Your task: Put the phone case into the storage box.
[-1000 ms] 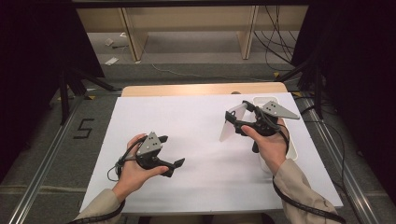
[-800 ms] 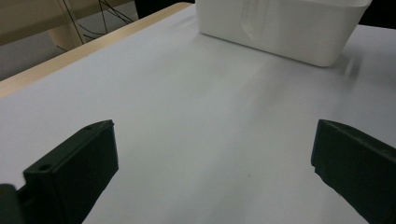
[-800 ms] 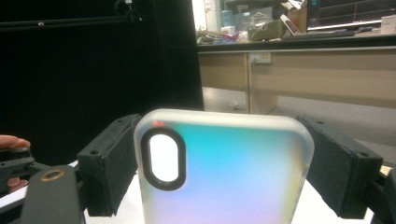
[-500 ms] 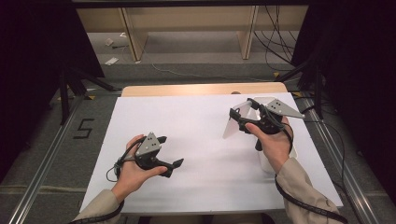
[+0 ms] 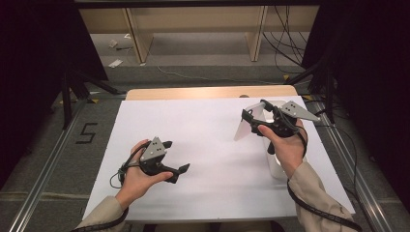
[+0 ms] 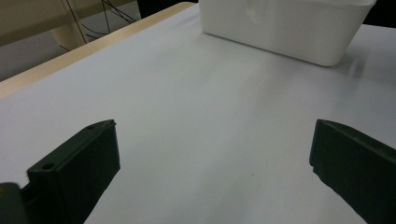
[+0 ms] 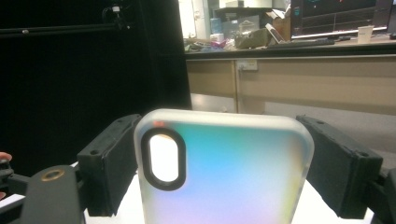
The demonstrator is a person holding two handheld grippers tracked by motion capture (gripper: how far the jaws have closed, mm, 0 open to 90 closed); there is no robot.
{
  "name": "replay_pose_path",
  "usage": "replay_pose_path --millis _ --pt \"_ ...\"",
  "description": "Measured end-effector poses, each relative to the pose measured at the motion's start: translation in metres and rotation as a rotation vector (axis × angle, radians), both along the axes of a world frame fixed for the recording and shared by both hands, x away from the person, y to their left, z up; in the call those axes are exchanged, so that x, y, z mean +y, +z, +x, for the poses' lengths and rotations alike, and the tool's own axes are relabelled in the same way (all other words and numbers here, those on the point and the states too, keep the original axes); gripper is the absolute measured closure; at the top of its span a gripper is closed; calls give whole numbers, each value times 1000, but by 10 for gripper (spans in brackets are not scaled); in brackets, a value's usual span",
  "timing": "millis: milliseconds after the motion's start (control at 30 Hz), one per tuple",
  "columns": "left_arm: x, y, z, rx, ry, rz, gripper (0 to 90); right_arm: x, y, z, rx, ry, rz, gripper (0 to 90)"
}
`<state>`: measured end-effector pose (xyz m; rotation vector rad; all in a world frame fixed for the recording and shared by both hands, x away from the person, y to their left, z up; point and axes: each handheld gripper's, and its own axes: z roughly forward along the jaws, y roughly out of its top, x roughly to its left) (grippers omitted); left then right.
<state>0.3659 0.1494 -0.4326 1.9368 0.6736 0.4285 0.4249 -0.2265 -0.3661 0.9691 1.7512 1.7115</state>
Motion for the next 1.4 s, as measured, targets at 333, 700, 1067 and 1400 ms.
replay_pose_path --millis 333,700,1067,1400 --pt "0 0 0 -1 4 -2 15 -6 3 1 -5 -19 7 182" --pt "1 1 0 -6 15 -1 20 -12 5 2 -13 -40 9 182" --pt "2 1 1 -10 23 1 2 -20 7 3 -18 -64 8 182" --pt "3 1 1 -13 33 -5 0 -28 7 4 -20 -91 5 182"
